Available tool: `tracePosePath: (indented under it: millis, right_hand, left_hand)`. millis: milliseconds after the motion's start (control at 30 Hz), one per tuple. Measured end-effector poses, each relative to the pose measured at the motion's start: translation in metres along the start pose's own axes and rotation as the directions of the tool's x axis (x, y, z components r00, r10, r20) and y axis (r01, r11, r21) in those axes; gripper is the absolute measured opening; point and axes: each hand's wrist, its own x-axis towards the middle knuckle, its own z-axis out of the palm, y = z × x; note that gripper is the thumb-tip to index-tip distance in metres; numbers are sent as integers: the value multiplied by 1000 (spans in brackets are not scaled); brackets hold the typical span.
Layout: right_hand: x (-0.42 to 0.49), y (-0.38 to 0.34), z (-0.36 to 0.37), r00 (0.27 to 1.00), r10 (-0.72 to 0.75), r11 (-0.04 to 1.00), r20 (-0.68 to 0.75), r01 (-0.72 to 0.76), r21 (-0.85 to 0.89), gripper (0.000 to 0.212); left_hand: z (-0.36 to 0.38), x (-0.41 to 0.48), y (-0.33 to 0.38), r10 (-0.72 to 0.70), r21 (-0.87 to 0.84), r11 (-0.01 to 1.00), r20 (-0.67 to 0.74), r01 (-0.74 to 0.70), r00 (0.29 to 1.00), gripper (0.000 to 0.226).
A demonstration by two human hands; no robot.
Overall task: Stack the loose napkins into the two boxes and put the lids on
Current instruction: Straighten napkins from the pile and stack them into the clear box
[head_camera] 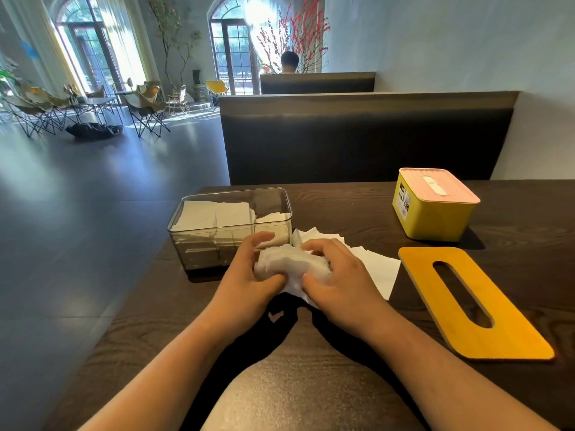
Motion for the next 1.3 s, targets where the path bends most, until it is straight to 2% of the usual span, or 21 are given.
tracePosePath:
  millis: [67, 133, 200, 267, 333, 400, 467, 533, 600, 700, 833, 900, 967, 1033, 1167, 1233, 1300]
  right_hand:
    - [2, -5, -6, 990, 120, 979, 68, -130, 159, 48]
    - [3, -7, -11, 957, 204, 908, 206, -264, 325, 47]
    - [2, -9, -13, 907, 219, 799, 360, -379, 468, 42]
    - [-1, -13, -13, 875, 196, 725, 442, -433, 536, 36]
    - [-3, -16, -14, 875, 181, 682, 448, -440, 584, 34]
    - [-2, -17, -15, 896, 188, 626, 403, -426, 654, 35]
    - [0, -14, -16, 913, 213, 521, 347, -406, 751, 39]
    - [2, -11, -15, 921, 235, 436, 309, -385, 813, 45]
    - [2, -10, -11, 929, 232, 414, 289, -363, 835, 51]
    - [2, -6, -8, 940, 241, 429, 242, -327, 842, 57]
    - [4, 1, -14, 947, 219, 480, 233, -313, 820, 65]
    - [3, 3, -16, 953, 192, 612, 235, -304, 730, 66]
    - [2, 4, -14, 970, 140, 814, 197, -226, 535, 71]
    - [0, 3, -13, 977, 95, 918, 189, -159, 362, 78]
    - [-5, 2, -12, 968, 78, 951, 239, -144, 273, 88]
    - [-5, 4, -11, 960, 91, 930, 264, -176, 321, 89]
    - [-3, 6, -9, 969, 110, 894, 221, -194, 404, 84]
  left_hand:
    - [-2, 0, 3, -21, -79, 997, 3, 21, 1000, 67]
    - [-2, 1, 5, -39, -161, 986, 5, 40, 999, 66]
    - [0, 1, 6, -48, -207, 977, 6, 48, 999, 63]
    - [2, 2, 7, -43, -209, 977, 20, 46, 999, 63]
    - [4, 2, 5, -33, -203, 978, 31, 39, 999, 69]
    - [4, 2, 3, -34, -162, 986, 48, 41, 998, 84]
    - [2, 1, 3, -59, -70, 995, 89, 65, 994, 94]
    - [2, -1, 2, -74, -38, 996, 157, 81, 985, 93]
    - [3, -3, 0, -51, -25, 998, 159, 56, 986, 86]
    - [2, -4, 0, 14, 36, 999, 95, -18, 995, 76]
    - [-1, -7, 3, 25, 20, 999, 98, -27, 995, 78]
    - [-2, -9, 5, 34, 45, 998, 104, -39, 994, 78]
    - [-1, -9, 6, 34, 93, 995, 98, -43, 995, 78]
    - [-2, -9, 6, 11, 128, 991, 110, -25, 994, 78]
    - [-1, -12, 7, -11, 193, 981, 192, -27, 981, 74]
    - [0, -13, 8, -16, 179, 984, 199, -20, 980, 74]
    - [4, -13, 8, -6, 140, 990, 175, -18, 984, 74]
